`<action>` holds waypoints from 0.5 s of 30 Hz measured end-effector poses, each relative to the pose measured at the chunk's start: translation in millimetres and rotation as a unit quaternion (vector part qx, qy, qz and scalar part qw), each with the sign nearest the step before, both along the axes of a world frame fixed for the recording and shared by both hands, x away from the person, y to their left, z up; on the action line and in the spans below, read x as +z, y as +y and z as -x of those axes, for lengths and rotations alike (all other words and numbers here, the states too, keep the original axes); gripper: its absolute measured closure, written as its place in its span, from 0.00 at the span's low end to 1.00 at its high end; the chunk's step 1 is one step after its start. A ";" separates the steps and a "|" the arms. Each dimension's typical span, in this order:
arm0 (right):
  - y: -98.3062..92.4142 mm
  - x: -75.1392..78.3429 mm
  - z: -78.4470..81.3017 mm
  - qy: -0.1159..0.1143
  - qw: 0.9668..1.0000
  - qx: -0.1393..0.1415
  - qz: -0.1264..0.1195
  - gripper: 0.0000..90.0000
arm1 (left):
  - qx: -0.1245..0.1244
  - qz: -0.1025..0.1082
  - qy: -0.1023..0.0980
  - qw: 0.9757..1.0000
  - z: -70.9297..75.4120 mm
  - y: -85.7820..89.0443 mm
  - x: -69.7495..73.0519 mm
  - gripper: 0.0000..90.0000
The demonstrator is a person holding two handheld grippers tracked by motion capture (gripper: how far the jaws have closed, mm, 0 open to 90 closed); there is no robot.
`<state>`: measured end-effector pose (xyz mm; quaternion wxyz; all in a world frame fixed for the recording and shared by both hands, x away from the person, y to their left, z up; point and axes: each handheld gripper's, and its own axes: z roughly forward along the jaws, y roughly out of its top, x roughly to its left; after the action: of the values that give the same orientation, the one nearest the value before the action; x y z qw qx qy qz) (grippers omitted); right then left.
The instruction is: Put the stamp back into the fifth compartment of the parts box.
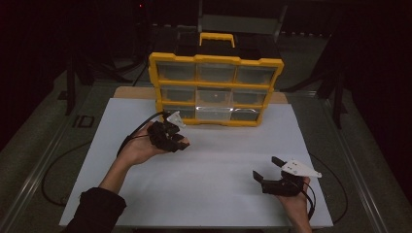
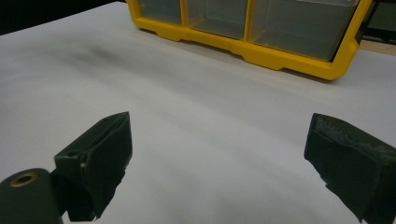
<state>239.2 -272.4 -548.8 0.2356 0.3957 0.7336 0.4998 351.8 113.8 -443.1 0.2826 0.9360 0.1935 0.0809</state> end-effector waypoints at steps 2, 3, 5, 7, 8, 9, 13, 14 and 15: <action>-0.1 -0.1 -0.1 0.000 1.000 0.000 0.000 0.08 | 0.000 0.002 -0.001 1.000 -0.5 0.1 1.9 0.74; -0.1 -0.1 -0.1 0.000 1.000 0.000 0.000 0.08 | 0.001 0.004 -0.001 1.000 -0.6 0.3 2.9 0.74; -0.1 -0.1 -0.1 0.000 1.000 0.000 0.001 0.08 | 0.002 0.007 0.000 1.000 -1.4 0.3 4.7 0.74; 0.1 -0.2 -0.1 0.000 1.000 0.000 0.002 0.08 | 0.002 0.007 0.000 1.000 -1.7 0.3 5.5 0.74; 0.1 -0.2 -0.1 0.000 1.000 0.000 0.002 0.08 | 0.001 0.008 -0.002 1.000 -2.3 0.4 6.4 0.74; 0.1 -0.1 0.0 0.000 1.000 0.000 0.001 0.08 | 0.000 0.007 -0.004 1.000 -2.9 0.6 8.1 0.74; -0.2 0.0 0.0 0.000 1.000 -0.001 0.001 0.08 | 0.002 0.011 -0.007 1.000 -4.0 1.3 12.9 0.74; -0.2 0.0 0.0 0.000 1.000 -0.001 0.001 0.08 | 0.002 0.011 -0.007 1.000 -4.0 1.3 12.9 0.74; -0.2 0.0 0.0 0.000 1.000 -0.001 0.000 0.08 | 0.002 0.011 -0.007 1.000 -4.0 1.3 12.9 0.74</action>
<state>239.2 -272.6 -548.8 0.2361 0.3959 0.7334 0.4997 355.8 115.1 -430.2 0.2937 0.9320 0.1943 0.0855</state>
